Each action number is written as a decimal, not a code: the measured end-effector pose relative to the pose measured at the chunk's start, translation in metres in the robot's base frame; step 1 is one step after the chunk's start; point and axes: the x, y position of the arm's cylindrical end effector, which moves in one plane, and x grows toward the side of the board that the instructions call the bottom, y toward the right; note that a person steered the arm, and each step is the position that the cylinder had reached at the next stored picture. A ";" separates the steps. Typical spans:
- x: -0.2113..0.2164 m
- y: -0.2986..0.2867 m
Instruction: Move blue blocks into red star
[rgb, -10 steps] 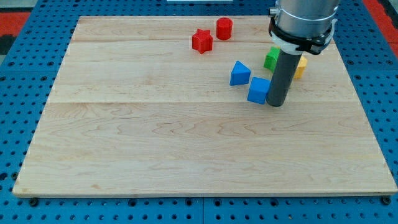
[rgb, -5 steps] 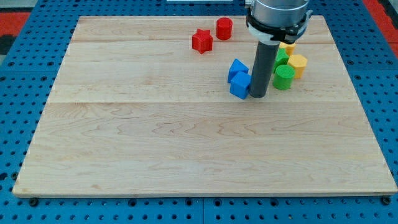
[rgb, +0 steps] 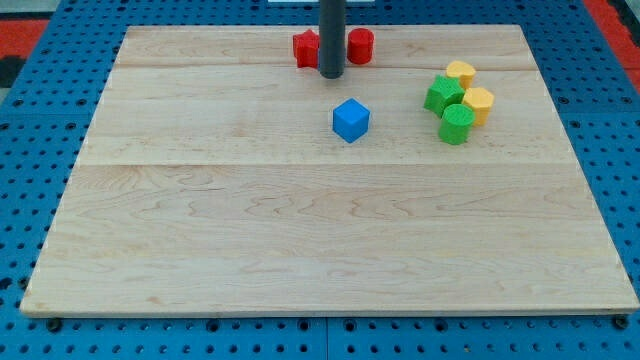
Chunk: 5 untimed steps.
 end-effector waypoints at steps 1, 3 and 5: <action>0.053 0.025; 0.146 0.052; 0.166 0.022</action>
